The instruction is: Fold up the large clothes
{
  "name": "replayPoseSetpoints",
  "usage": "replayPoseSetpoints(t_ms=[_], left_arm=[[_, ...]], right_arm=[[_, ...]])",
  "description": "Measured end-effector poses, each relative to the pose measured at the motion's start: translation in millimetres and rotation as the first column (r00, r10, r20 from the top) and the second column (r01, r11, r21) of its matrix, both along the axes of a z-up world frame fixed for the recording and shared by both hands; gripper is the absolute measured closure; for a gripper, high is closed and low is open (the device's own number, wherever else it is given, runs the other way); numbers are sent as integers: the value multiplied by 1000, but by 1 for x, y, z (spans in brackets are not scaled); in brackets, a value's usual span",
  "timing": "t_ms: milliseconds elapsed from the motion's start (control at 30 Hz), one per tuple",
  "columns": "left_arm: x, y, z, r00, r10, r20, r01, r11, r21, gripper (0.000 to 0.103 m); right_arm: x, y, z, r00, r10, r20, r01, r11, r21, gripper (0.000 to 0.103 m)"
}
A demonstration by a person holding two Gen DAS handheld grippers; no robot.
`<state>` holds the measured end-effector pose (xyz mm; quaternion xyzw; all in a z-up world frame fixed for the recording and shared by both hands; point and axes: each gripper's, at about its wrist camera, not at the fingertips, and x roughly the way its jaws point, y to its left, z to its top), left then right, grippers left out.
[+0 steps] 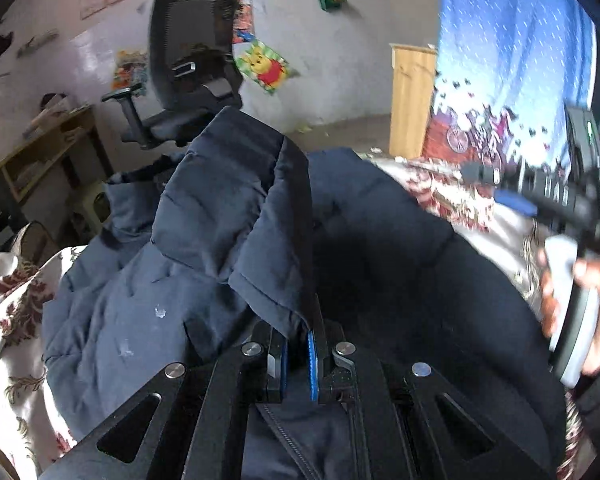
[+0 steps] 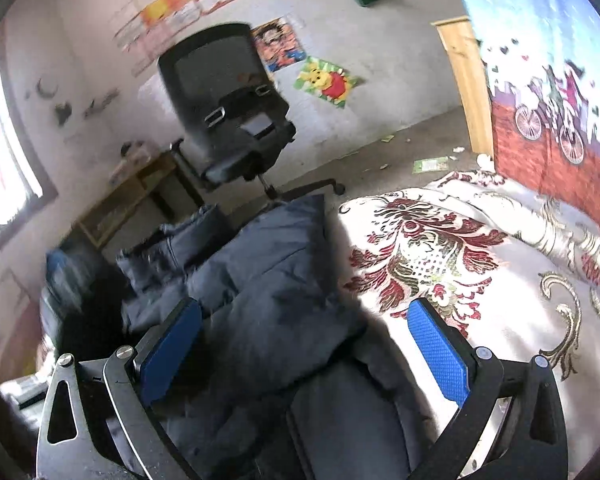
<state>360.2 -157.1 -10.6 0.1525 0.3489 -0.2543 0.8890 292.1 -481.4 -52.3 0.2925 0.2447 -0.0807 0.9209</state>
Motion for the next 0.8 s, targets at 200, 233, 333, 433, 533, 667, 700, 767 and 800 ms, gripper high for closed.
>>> replayPoseSetpoints(t_ms=[200, 233, 333, 433, 533, 667, 700, 767, 800], left_arm=[[-2, -9, -19, 997, -52, -50, 54, 998, 36, 93], [-3, -9, -22, 996, -65, -59, 67, 997, 38, 91], [-5, -13, -26, 991, -91, -97, 94, 995, 34, 79], [-10, -13, -28, 990, -88, -108, 92, 995, 40, 50], [-14, -11, -27, 993, -77, -89, 81, 996, 39, 38], [-14, 0, -22, 996, -25, -89, 29, 999, 40, 37], [-14, 7, -20, 996, 3, -85, 0, 999, 34, 36], [-14, 20, -15, 996, 64, -67, -63, 998, 30, 29], [-13, 29, -12, 992, 118, -48, -117, 993, 30, 24]], right_arm=[[9, -5, -15, 992, 95, 87, -108, 982, 154, 1], [12, -5, -19, 988, 121, 99, -138, 972, 188, 1], [23, 1, -33, 972, 197, 126, -226, 930, 289, 1], [40, 15, -51, 952, 282, 117, -305, 878, 368, 1], [56, 32, -70, 936, 342, 80, -343, 842, 416, 1], [70, 56, -79, 925, 379, -1, -349, 853, 387, 1], [72, 62, -78, 923, 385, -28, -350, 865, 360, 1], [76, 75, -77, 917, 391, -79, -351, 885, 304, 2], [78, 78, -75, 914, 396, -93, -355, 888, 290, 5]])
